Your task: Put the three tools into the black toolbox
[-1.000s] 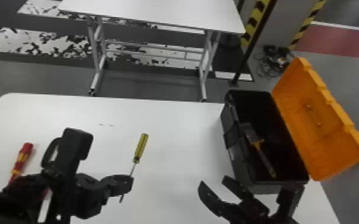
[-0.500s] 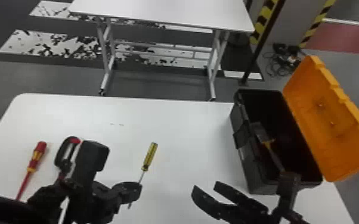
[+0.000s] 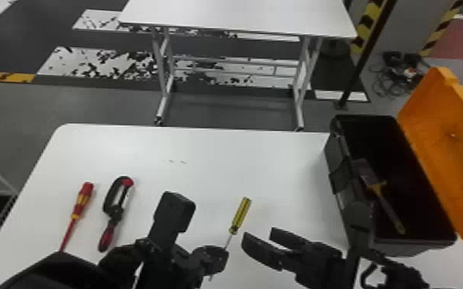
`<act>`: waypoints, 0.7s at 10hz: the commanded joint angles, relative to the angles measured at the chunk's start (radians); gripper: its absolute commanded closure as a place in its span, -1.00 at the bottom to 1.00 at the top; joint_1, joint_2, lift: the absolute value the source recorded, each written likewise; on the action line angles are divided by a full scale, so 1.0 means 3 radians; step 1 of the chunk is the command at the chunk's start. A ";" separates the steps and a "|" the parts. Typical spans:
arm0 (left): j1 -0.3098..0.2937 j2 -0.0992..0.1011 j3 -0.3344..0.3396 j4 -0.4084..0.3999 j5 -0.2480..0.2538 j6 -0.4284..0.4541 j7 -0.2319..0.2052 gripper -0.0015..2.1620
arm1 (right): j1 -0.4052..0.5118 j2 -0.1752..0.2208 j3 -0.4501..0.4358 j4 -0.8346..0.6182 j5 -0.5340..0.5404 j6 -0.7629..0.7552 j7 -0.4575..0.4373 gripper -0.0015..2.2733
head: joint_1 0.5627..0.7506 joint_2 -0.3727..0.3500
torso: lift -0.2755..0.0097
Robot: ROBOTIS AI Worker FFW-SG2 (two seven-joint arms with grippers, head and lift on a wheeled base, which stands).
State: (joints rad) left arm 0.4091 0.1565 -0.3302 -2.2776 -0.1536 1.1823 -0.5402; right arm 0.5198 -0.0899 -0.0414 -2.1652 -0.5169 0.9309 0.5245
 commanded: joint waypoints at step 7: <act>-0.0075 -0.0015 -0.0260 0.0142 -0.0148 -0.0037 0.0103 0.83 | -0.0286 0.0008 0.0056 0.0371 -0.0082 0.0126 0.0082 -0.90 | 0.41 -0.13 | 0.57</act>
State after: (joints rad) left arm 0.3877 0.1520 -0.4081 -2.2369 -0.1979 1.1713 -0.5092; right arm 0.4387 -0.0861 -0.0273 -2.0622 -0.5434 0.9652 0.5466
